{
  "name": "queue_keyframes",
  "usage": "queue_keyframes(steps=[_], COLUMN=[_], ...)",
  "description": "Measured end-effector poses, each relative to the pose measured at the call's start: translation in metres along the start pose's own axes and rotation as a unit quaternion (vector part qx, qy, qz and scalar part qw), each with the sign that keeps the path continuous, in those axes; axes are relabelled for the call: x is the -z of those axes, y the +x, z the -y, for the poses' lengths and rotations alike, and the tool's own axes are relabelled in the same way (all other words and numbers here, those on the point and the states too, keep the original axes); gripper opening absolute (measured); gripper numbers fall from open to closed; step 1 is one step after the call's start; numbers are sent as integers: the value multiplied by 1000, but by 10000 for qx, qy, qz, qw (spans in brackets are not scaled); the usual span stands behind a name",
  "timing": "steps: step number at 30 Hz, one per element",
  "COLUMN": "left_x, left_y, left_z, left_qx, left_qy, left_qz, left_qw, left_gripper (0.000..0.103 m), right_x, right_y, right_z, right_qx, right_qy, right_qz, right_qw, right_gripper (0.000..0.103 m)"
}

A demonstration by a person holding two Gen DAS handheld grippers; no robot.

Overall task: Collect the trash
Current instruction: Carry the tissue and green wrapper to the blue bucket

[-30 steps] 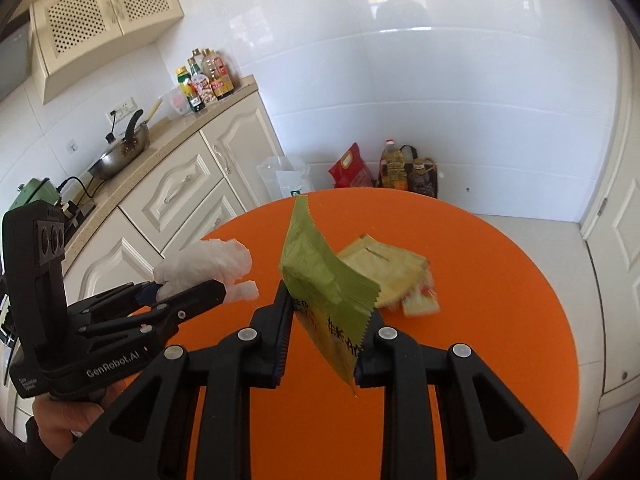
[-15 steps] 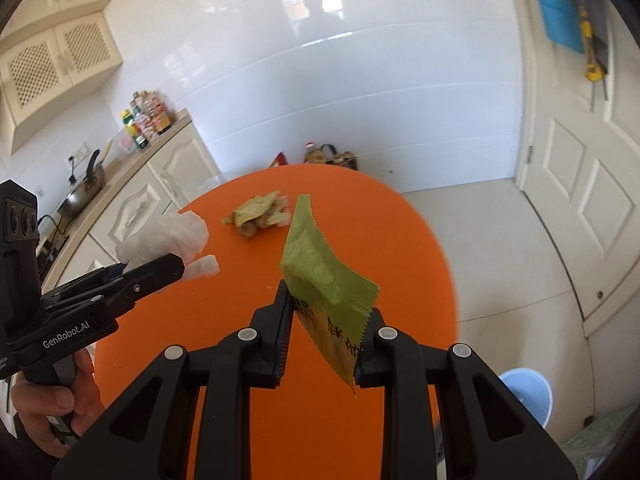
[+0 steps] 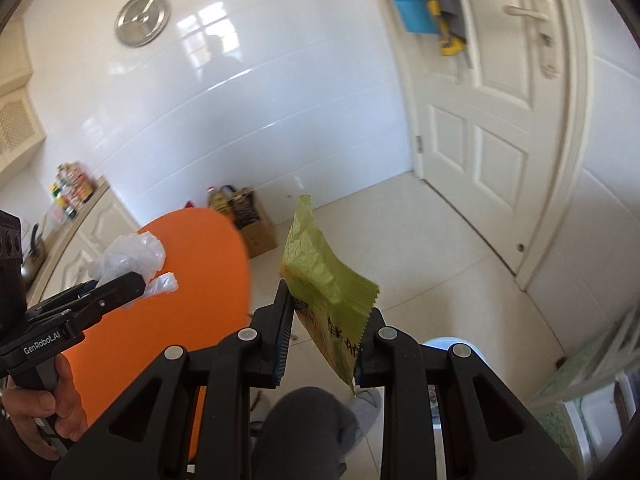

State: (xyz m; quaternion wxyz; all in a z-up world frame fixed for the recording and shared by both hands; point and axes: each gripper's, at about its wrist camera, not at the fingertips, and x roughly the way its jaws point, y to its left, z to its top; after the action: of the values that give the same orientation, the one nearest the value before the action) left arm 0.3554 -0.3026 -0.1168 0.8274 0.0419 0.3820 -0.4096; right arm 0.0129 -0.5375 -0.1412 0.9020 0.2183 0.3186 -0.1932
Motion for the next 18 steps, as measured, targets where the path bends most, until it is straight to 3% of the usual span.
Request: queue_keyframes(steps=[8,14,18], left_x=[-30,-28,-30], left_y=[77,168,223], left_z=[39,63,76], left_qx=[540,739,688], left_qy=[379,533,690], left_qz=[-587,-1552,-1987], left_qw=[9961,9837,9752], left_gripper=[42,42,42], right_x=[12,40,53], right_y=[10,49,74], right_z=[83,133,157], right_qx=[427,647,605], right_qy=[704,1269,1586], right_qz=[-231,-732,-950], right_qw=[9963,9871,9809], right_gripper=[24,24,24])
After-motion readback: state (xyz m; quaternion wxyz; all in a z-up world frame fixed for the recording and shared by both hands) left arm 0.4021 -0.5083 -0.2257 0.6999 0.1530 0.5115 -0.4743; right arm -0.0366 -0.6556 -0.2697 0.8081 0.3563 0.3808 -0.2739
